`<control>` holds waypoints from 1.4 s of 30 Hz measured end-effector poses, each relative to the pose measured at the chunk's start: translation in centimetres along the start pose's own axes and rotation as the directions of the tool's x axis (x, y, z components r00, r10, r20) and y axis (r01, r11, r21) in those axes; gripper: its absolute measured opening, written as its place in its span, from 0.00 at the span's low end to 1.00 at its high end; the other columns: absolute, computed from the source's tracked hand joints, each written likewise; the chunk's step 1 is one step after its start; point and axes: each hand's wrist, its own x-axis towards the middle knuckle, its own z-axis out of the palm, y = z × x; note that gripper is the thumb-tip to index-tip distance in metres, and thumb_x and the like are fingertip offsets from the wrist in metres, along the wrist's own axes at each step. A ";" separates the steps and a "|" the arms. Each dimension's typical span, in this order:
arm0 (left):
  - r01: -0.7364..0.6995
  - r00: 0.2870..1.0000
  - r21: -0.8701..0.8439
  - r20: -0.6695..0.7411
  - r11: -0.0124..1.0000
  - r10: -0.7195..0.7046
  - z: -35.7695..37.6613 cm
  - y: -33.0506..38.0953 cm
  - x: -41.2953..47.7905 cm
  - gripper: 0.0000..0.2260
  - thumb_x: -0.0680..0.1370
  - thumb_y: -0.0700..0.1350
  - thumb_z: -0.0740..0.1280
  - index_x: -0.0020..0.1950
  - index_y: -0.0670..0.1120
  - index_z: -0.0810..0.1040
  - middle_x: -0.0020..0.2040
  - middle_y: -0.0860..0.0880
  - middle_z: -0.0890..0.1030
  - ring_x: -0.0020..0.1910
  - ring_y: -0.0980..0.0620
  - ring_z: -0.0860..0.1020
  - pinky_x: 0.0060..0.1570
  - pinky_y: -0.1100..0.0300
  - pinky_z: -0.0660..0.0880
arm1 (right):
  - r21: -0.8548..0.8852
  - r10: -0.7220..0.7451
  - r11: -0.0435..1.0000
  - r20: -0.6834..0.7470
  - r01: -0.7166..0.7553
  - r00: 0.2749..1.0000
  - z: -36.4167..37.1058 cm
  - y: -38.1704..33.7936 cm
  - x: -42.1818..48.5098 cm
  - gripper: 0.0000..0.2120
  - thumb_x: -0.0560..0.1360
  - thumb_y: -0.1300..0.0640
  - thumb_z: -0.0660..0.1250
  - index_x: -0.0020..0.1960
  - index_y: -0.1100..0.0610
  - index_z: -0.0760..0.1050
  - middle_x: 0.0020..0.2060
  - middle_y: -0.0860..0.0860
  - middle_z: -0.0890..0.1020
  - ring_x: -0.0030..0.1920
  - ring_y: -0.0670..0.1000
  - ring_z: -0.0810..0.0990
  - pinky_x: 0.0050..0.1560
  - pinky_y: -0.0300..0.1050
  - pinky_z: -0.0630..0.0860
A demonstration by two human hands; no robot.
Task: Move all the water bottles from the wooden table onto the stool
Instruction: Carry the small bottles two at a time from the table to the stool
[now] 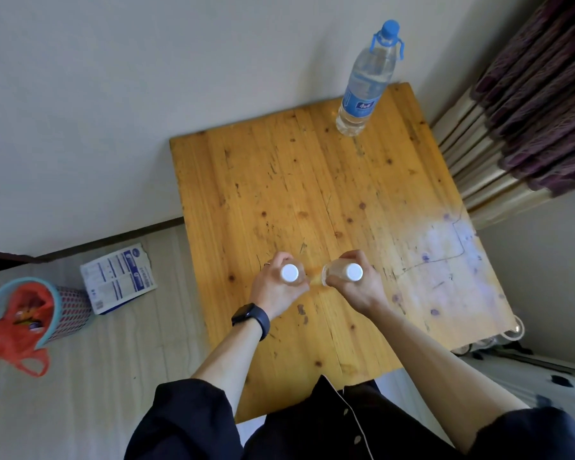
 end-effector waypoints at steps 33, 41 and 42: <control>-0.878 0.426 0.106 0.616 0.466 0.663 23.0 19.8 -29.7 0.24 0.64 0.71 0.67 0.50 0.57 0.72 0.43 0.53 0.83 0.44 0.46 0.82 0.45 0.50 0.80 | 0.577 0.476 0.786 -0.793 0.220 0.380 -14.3 23.9 -48.4 0.18 0.69 0.53 0.79 0.50 0.50 0.71 0.43 0.52 0.81 0.40 0.57 0.85 0.38 0.62 0.83; -0.949 -0.039 -0.204 0.831 0.239 0.555 35.5 21.0 -52.4 0.27 0.67 0.76 0.65 0.49 0.55 0.81 0.43 0.57 0.85 0.44 0.56 0.83 0.49 0.51 0.81 | 0.595 0.610 0.792 -0.772 0.138 -0.176 -11.1 34.4 -70.1 0.22 0.62 0.30 0.67 0.48 0.43 0.73 0.36 0.45 0.82 0.40 0.52 0.82 0.43 0.53 0.81; -0.947 -0.119 -0.256 0.842 0.194 0.526 37.2 21.1 -55.6 0.28 0.67 0.77 0.64 0.47 0.54 0.80 0.42 0.57 0.85 0.42 0.56 0.83 0.47 0.49 0.81 | 0.601 0.615 0.787 -0.749 0.139 -0.249 -10.5 35.5 -72.5 0.22 0.63 0.30 0.67 0.49 0.43 0.73 0.37 0.44 0.83 0.39 0.53 0.82 0.43 0.52 0.80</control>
